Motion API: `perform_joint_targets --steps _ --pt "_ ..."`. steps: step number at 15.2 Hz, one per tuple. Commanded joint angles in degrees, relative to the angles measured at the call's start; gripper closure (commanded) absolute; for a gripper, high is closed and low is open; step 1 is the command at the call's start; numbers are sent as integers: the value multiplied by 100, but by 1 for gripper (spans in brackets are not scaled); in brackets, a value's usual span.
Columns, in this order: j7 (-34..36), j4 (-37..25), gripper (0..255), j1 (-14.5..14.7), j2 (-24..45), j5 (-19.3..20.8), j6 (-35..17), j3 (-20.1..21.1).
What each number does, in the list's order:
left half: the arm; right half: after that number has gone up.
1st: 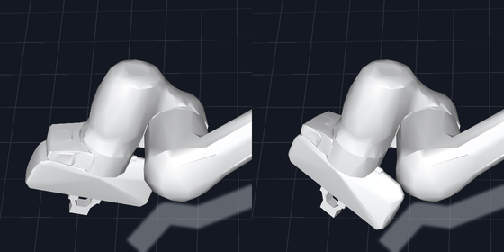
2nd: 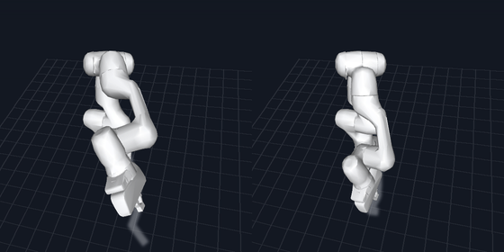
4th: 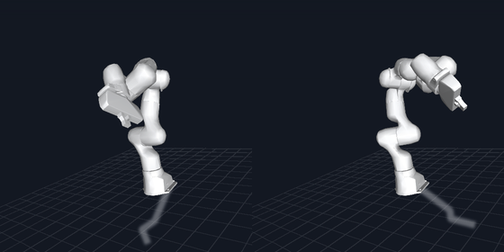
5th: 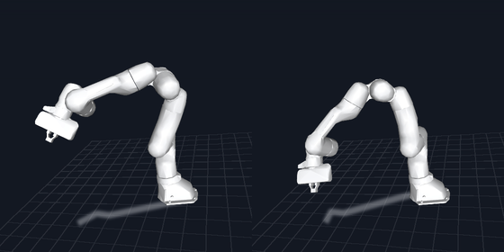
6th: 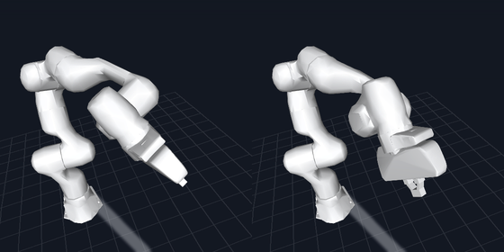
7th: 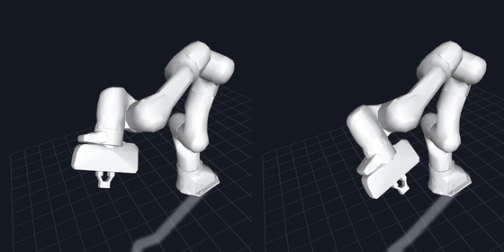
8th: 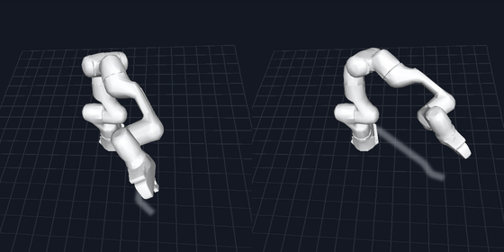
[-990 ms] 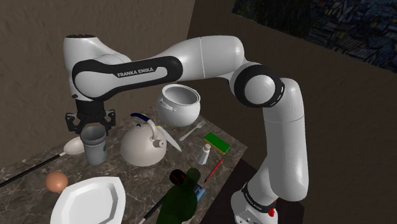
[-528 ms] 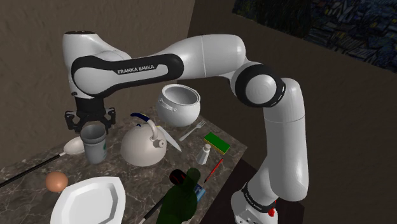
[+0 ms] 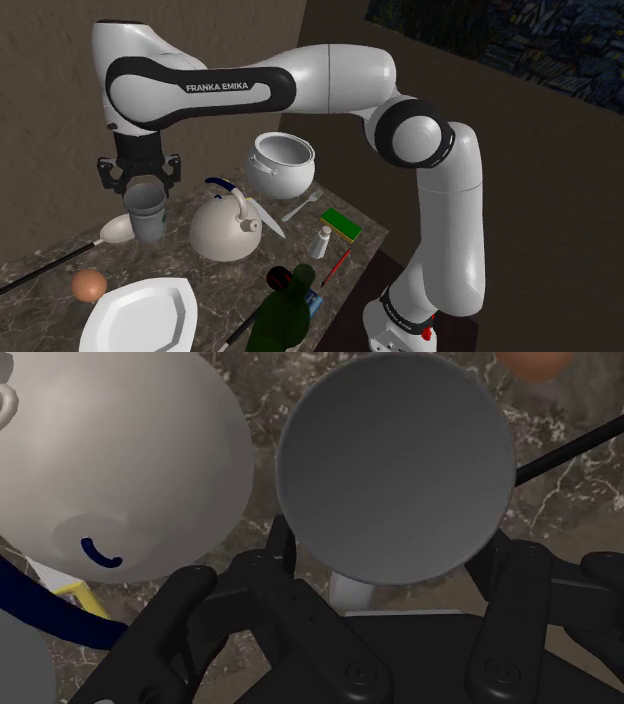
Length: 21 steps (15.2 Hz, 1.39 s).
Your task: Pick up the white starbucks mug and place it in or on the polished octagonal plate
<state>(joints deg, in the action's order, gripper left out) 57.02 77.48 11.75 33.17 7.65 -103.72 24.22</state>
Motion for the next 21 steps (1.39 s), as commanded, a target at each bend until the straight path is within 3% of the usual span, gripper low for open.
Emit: perform_joint_targets --steps 1,6,13,21 --pt "0 -93 255 4 -43 -15 129 12" --pt "2 -419 255 34 -84 -35 489 28" --pt "593 818 255 213 -1034 -325 129 329" --pt "1326 1614 255 574 -1787 -625 -31 690"
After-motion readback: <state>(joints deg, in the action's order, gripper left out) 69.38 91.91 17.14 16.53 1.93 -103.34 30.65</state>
